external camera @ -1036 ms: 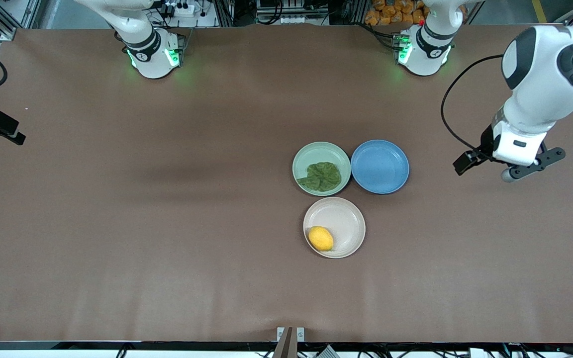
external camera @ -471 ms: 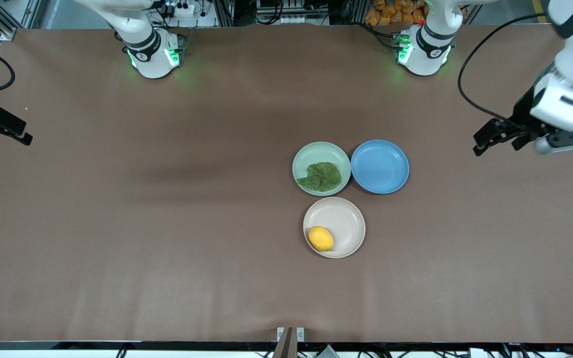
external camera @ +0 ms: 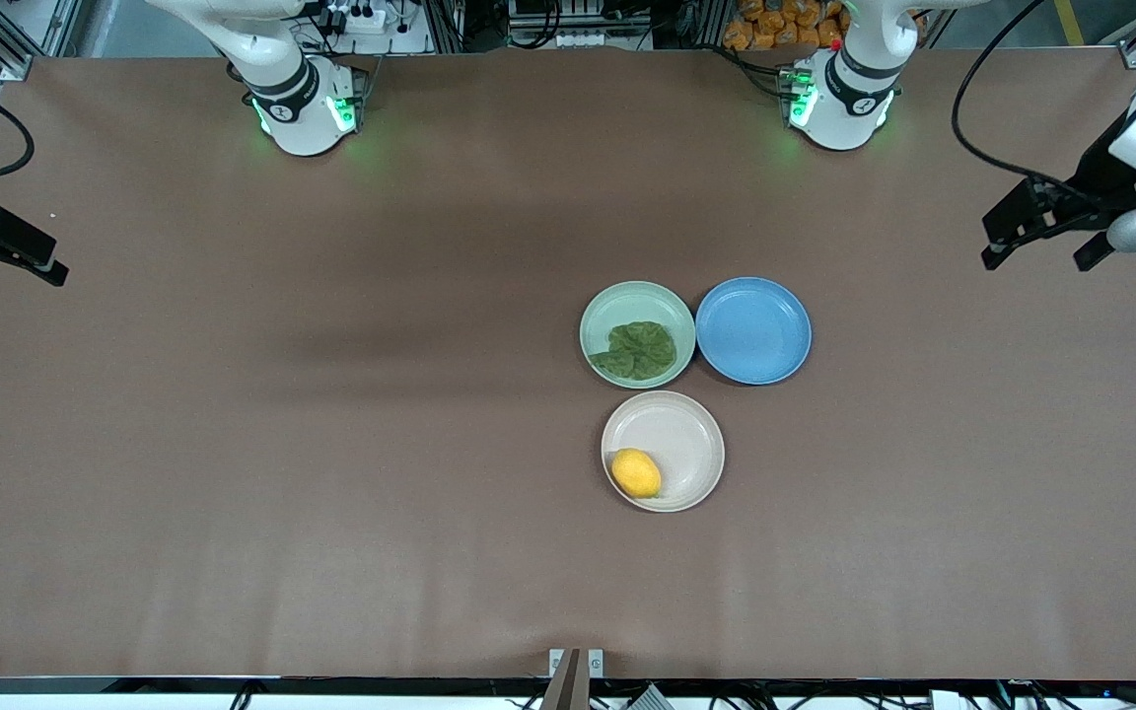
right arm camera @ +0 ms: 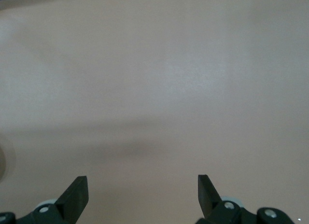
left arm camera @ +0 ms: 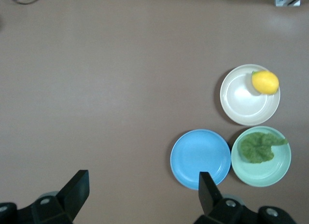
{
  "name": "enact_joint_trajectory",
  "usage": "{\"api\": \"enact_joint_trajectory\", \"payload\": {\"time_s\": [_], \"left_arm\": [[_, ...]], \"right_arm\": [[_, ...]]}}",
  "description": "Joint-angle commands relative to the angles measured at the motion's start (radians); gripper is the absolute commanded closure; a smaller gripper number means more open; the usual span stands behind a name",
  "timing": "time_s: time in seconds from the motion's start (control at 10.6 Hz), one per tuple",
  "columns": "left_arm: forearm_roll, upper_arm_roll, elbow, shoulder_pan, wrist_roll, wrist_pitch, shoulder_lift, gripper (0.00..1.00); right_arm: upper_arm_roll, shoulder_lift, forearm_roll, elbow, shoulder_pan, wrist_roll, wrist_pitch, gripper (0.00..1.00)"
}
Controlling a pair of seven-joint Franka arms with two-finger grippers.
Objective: Place lemon and lettuce in plates
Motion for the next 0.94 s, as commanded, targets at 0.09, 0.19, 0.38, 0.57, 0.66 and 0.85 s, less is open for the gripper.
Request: {"api": "enact_joint_trajectory", "payload": {"time_s": [0.09,0.19,0.38,0.57,0.66,0.85], "left_arm": [[0.021,-0.005,0.086,-0.007,0.019,-0.136,0.018,0.00],[0.018,-0.007,0.088,-0.003,0.019,-0.139,0.015,0.00],[0.004,-0.005,0.100,-0.001,0.019,-0.142,0.015,0.00],[0.004,-0.005,0.100,-0.001,0.019,-0.145,0.014,0.00],[0.002,-0.005,0.102,-0.001,0.019,-0.145,0.014,0.00],[0.004,-0.005,0.102,0.000,0.022,-0.156,0.009,0.00]], "right_arm": [[0.000,-0.029,0.016,-0.017,0.000,-0.011,0.000,0.00],[-0.001,-0.030,0.013,-0.017,0.000,-0.023,-0.003,0.00],[-0.003,-0.038,0.011,-0.018,0.002,-0.023,-0.014,0.00],[-0.004,-0.044,0.004,-0.024,0.016,-0.023,-0.031,0.00],[-0.004,-0.043,-0.001,-0.021,0.017,-0.023,-0.049,0.00],[-0.004,-0.043,-0.003,-0.015,0.017,-0.024,-0.080,0.00]]}}
